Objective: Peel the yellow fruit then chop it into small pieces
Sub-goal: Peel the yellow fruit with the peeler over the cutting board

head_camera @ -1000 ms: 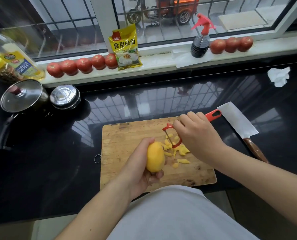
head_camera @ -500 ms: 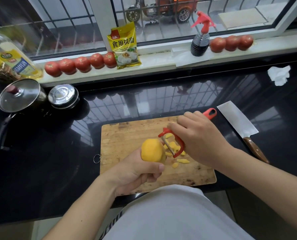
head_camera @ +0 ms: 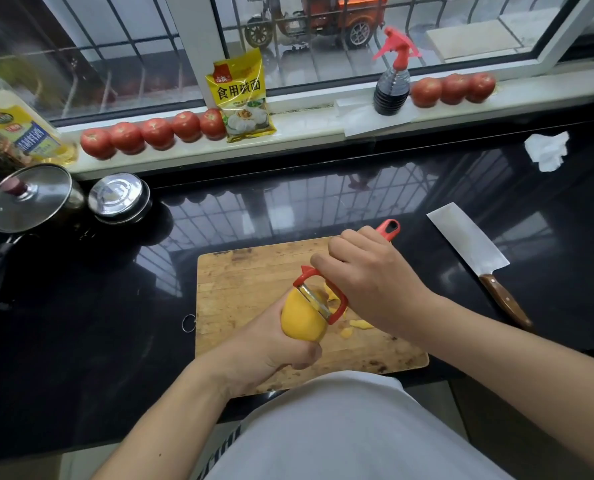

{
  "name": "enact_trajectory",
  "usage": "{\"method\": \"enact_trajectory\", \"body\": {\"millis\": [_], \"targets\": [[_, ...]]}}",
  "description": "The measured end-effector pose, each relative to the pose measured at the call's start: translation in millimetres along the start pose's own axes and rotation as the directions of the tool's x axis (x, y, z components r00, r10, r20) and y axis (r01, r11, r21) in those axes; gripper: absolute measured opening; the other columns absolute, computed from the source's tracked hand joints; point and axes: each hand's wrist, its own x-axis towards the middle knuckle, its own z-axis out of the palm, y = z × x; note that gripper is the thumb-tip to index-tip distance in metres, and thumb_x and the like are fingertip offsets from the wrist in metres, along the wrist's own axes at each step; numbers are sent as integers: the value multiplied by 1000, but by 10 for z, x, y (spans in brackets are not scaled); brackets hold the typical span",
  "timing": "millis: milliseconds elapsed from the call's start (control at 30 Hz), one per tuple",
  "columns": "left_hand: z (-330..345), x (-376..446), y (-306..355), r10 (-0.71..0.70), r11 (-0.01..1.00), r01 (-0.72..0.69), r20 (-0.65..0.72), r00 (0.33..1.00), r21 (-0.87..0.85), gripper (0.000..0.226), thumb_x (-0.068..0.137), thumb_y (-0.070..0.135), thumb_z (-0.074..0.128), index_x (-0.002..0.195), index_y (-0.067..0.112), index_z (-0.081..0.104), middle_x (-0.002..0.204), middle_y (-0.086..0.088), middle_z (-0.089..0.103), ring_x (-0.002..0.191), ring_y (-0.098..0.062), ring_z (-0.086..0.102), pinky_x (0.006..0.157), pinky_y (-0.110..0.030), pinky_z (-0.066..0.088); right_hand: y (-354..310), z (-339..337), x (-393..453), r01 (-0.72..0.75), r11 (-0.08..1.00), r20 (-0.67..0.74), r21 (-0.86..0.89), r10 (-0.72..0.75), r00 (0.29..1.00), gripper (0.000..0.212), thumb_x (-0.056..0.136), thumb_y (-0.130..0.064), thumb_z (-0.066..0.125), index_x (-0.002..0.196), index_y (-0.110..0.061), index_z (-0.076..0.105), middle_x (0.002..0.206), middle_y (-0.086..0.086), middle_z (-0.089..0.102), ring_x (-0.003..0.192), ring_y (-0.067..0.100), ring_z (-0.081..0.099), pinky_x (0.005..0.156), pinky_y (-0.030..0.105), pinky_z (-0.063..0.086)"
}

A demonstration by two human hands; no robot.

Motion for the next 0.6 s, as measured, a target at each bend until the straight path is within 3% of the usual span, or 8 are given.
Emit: {"method": "enact_trajectory", "body": {"millis": [133, 267, 333, 433, 600], "targets": [[-47, -60, -70, -28, 998, 27, -18, 999, -65, 70, 64, 3, 78, 128, 27, 61, 107, -6, 63, 87, -25, 55, 74, -37, 44, 185, 240, -153, -107, 990, 59, -88, 113, 992, 17, 95, 0, 55, 85, -11, 61, 73, 4, 50, 66, 24, 40, 63, 38, 33], [-93, -105, -47, -16, 999, 12, -88, 996, -52, 90, 60, 10, 86, 139, 30, 47, 123, -10, 66, 90, -25, 65, 69, -29, 53, 345, 371, -299, -270, 947, 131, -175, 294, 947, 12, 85, 1, 65, 85, -10, 60, 79, 7, 58, 70, 28, 46, 67, 40, 33], [-104, -122, -23, -19, 997, 10, -124, 992, -74, 91, 60, 10, 87, 139, 24, 44, 118, -10, 68, 92, -23, 66, 66, -26, 54, 333, 369, -325, -295, 938, 174, -183, 326, 929, 12, 83, -2, 70, 89, -10, 64, 86, 8, 63, 77, 29, 52, 71, 39, 35], [-103, -130, -16, -3, 981, -24, -139, 990, -192, 94, 58, 3, 88, 141, 19, 47, 106, -10, 67, 92, -26, 67, 76, -28, 56, 266, 305, -335, -313, 938, 184, -146, 337, 924, 9, 87, -4, 65, 89, -12, 64, 83, 5, 61, 78, 26, 50, 73, 34, 25], [-72, -115, 14, 51, 943, -88, -121, 991, -320, 96, 58, 5, 94, 144, 13, 51, 113, -14, 71, 110, -37, 68, 86, -33, 59, 112, 121, -229, -352, 936, 84, -28, 353, 932, 14, 94, -3, 55, 89, -12, 65, 78, 2, 57, 71, 25, 47, 69, 33, 28]]}}
